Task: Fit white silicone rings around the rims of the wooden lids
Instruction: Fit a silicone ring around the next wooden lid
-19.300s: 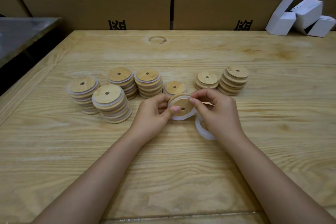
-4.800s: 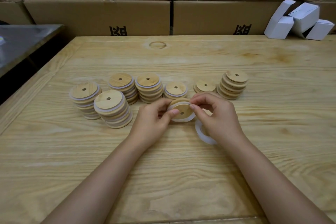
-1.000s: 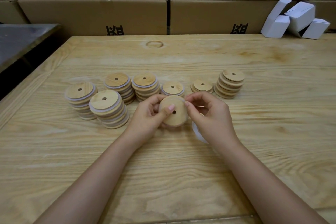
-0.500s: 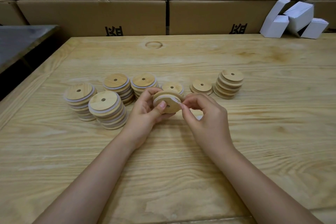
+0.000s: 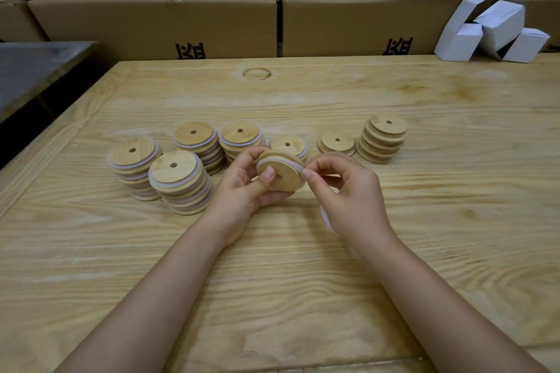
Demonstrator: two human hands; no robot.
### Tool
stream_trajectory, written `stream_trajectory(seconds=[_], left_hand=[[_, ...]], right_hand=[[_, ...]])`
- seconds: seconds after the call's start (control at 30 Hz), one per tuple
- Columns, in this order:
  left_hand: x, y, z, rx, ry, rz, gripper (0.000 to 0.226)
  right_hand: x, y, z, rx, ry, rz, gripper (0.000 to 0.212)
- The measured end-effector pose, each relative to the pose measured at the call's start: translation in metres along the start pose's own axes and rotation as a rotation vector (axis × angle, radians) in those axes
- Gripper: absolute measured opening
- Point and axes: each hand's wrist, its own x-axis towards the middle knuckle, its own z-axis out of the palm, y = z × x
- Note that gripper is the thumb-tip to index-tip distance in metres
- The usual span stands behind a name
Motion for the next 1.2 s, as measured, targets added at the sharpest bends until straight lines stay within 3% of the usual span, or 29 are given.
stream_trajectory(seconds=[0.37,0.7,0.8,0.93,1.07,1.2], left_hand=[[-0.001,0.003,0.005,0.006,0.006,-0.037,0.025],[-0.004,0.010,0.003,-0.037,-0.084,-0.214,0.033],[-0.004,0.011,0.005,-0.088,-0.105,-0.277,0.033],[-0.002,0.013,0.005,-0.133,-0.035,-0.339,0.036],[-0.001,0.012,0.007,-0.107,-0.002,-0.338,0.028],[-0.002,0.009,0.012,-0.055,0.007,-0.289,0.027]], right_hand=[[0.002,-0.003,-0.004,0.028,-0.001,0.050,0.012],[0.003,-0.008,-0.010,0.015,-0.025,0.056,0.010],[0.003,-0.008,-0.012,-0.015,-0.056,-0.031,0.010],[0.003,-0.006,-0.011,-0.077,-0.111,-0.126,0.015],[0.004,-0.004,-0.011,-0.087,-0.135,-0.060,0.012],[0.003,-0.001,-0.011,-0.216,-0.226,-0.054,0.045]])
